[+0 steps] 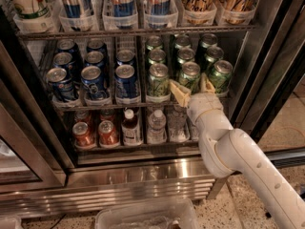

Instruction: Pick green can from middle shelf of fridge

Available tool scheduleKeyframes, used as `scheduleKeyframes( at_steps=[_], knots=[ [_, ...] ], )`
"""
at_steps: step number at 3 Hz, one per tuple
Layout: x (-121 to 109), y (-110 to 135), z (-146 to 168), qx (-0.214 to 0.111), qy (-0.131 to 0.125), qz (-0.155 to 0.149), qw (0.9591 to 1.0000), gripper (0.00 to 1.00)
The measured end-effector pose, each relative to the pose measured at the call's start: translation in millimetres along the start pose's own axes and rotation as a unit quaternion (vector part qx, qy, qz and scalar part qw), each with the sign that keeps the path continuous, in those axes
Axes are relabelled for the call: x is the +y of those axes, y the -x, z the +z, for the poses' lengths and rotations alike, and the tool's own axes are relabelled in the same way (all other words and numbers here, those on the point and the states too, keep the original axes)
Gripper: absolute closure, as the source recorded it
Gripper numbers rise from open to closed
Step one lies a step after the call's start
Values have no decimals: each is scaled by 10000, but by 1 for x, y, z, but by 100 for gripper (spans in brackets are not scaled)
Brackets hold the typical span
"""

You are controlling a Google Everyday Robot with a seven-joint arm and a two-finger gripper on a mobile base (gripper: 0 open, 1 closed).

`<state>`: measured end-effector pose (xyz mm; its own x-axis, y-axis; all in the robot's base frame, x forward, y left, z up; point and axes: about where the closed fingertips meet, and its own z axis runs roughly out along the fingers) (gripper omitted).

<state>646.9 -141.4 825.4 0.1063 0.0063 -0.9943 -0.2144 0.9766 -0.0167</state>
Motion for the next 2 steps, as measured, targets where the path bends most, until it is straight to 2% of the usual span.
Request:
scheduleKeyframes(
  at_steps=[1,2],
  knots=[
    [-1,-2,10,9,18,19,10000,28],
    [-1,-2,11,9,18,21,10000,47]
  ],
)
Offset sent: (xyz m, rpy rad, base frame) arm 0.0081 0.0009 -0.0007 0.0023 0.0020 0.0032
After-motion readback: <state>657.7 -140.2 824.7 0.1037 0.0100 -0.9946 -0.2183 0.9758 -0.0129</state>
